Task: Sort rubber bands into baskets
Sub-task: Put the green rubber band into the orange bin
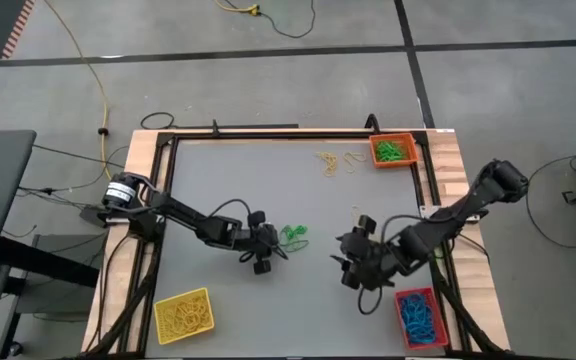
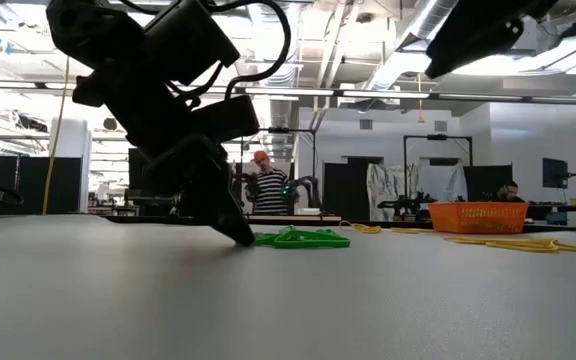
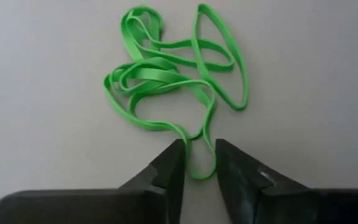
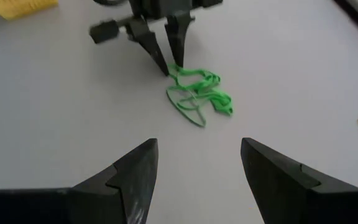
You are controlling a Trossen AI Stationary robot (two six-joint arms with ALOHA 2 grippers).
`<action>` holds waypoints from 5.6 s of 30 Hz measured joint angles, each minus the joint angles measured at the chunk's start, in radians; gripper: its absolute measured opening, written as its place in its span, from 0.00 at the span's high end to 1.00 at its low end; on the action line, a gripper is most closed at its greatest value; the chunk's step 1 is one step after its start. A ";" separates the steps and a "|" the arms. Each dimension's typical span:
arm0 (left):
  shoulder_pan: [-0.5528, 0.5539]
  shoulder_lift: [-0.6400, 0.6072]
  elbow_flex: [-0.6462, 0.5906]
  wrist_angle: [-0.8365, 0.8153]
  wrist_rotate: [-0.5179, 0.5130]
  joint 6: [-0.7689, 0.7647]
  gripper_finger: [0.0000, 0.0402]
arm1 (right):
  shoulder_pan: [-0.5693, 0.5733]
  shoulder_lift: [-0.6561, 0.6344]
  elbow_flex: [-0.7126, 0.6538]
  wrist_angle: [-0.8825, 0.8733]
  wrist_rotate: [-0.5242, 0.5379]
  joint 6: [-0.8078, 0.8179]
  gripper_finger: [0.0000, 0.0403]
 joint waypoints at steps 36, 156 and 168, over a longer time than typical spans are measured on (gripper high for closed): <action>-0.154 -0.015 0.429 -0.540 -0.066 0.233 1.00 | -0.007 0.458 0.000 0.636 0.289 -0.461 0.35; 0.043 -0.014 0.095 -0.102 0.007 0.161 0.55 | -0.682 -0.067 0.000 -0.698 0.090 -0.073 0.96; -0.114 -0.014 0.095 -0.102 0.000 0.021 0.55 | -1.178 -0.067 0.000 -0.429 -0.022 -0.567 0.96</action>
